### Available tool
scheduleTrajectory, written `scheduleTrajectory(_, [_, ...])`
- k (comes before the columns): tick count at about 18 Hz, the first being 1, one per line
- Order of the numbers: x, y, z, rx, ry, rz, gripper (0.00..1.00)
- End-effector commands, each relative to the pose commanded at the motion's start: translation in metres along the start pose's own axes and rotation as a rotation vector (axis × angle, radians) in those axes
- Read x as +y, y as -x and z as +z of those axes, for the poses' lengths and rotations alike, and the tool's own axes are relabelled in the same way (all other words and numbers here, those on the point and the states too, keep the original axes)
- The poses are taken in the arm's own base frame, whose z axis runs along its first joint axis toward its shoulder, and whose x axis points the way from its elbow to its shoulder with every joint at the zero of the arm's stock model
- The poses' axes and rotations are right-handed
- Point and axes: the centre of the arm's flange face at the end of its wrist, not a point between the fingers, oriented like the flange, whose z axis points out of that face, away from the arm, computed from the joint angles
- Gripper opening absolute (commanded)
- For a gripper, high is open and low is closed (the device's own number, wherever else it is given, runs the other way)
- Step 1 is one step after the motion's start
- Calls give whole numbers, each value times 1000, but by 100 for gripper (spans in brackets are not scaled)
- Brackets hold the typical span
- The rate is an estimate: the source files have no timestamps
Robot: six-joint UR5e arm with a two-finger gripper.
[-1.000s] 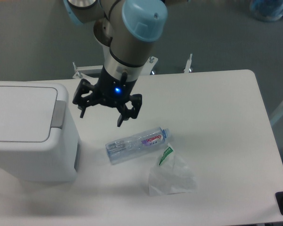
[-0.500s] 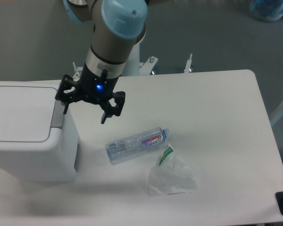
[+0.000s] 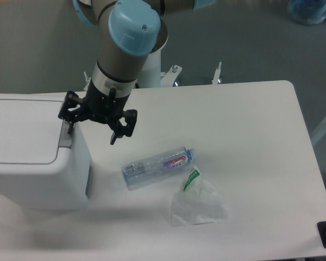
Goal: Open the trash can
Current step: 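Push the gripper against the lid edge to flip the lid open, then move the gripper away from the open can toward the bottle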
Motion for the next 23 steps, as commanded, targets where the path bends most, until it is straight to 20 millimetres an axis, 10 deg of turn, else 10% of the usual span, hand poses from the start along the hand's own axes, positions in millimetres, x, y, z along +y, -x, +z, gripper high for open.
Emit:
scheduleTrajectory(11, [-3, 2, 5, 4, 7, -2, 100])
scheduleTrajectory(23, [-15, 13, -32, -5, -69, -23, 100])
